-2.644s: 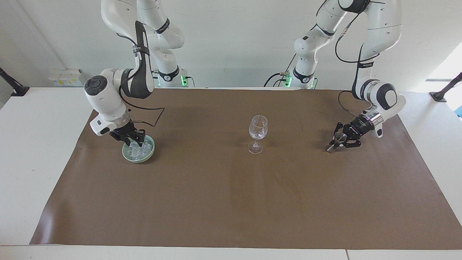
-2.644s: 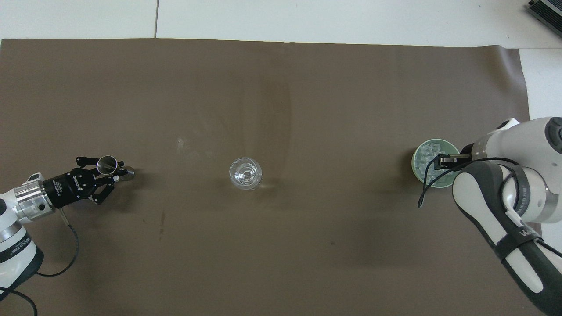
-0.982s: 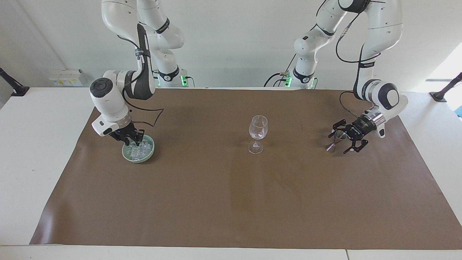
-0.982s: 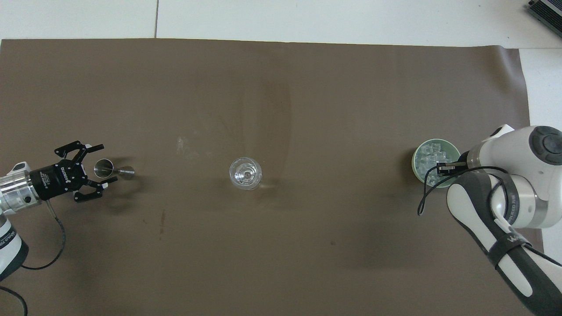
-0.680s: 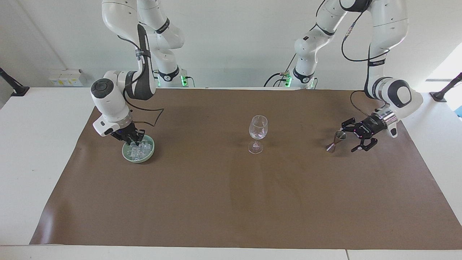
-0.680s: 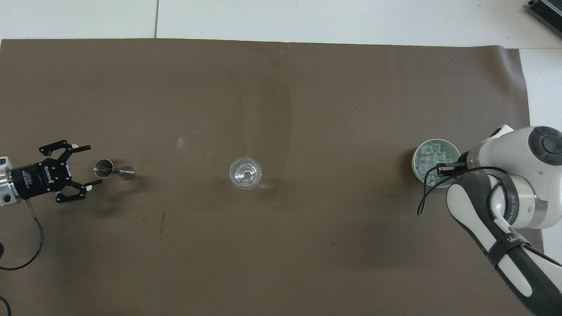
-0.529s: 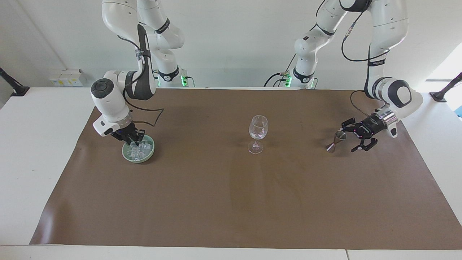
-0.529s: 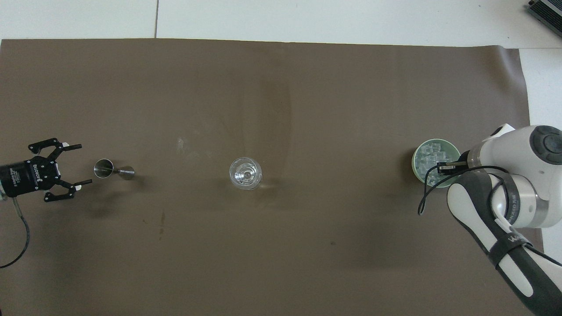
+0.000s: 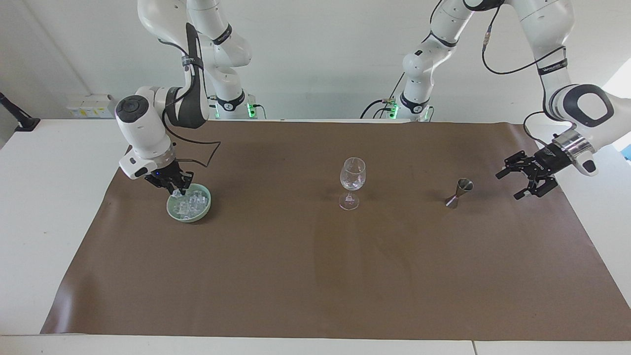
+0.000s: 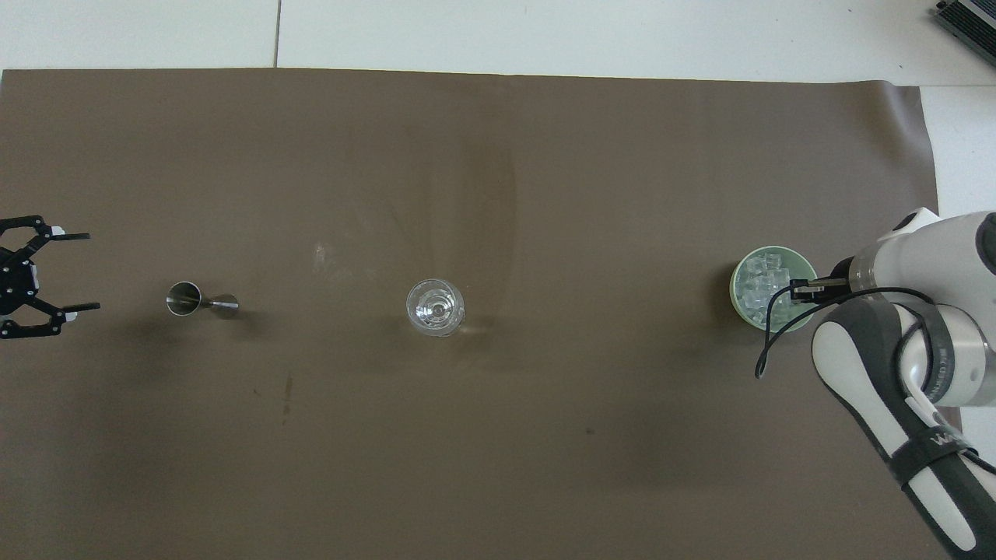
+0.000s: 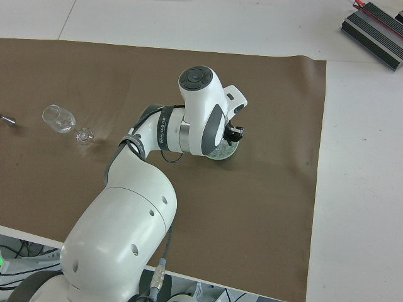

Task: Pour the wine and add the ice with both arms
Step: 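Lift the green cup with the right gripper toward the glass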

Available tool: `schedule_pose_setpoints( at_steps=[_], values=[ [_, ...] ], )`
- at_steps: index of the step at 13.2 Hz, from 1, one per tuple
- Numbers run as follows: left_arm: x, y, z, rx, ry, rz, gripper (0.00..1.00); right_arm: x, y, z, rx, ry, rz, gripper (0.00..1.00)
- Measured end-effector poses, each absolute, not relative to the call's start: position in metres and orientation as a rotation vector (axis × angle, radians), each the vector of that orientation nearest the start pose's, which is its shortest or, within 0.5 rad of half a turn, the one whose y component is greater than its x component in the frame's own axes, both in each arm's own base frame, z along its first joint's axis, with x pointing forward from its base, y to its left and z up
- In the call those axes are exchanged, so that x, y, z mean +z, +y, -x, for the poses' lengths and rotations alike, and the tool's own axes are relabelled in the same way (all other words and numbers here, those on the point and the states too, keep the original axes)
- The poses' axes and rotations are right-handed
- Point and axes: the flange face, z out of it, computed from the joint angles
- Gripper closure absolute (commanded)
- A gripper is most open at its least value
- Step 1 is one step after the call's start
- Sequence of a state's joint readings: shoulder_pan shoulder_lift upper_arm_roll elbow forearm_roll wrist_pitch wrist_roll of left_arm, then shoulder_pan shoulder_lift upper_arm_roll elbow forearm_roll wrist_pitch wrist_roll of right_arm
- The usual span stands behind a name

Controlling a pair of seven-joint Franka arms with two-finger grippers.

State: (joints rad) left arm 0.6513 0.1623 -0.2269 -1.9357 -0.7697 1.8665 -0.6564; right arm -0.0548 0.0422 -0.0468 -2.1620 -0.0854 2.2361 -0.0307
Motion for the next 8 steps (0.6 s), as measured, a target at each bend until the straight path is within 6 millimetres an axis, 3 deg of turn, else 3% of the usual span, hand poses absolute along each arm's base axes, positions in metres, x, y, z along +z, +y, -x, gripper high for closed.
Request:
schedule_pose_setpoints(
  at_steps=[4,6,8],
  values=[
    [0.467,0.17,-0.567,-0.249,1.462,-2.02,0.0,0.421,-0.043,-0.542,-0.121,-0.006,3.214,1.0],
    [0.49,0.148,-0.573,-0.199,1.407,-2.11,0.0,0.438,-0.033,-0.544,-0.157,-0.035,3.214,1.0],
    [0.52,0.115,-0.574,-0.136,1.336,-2.216,0.0,0.46,-0.005,-0.549,-0.199,-0.094,3.211,1.0]
  ],
)
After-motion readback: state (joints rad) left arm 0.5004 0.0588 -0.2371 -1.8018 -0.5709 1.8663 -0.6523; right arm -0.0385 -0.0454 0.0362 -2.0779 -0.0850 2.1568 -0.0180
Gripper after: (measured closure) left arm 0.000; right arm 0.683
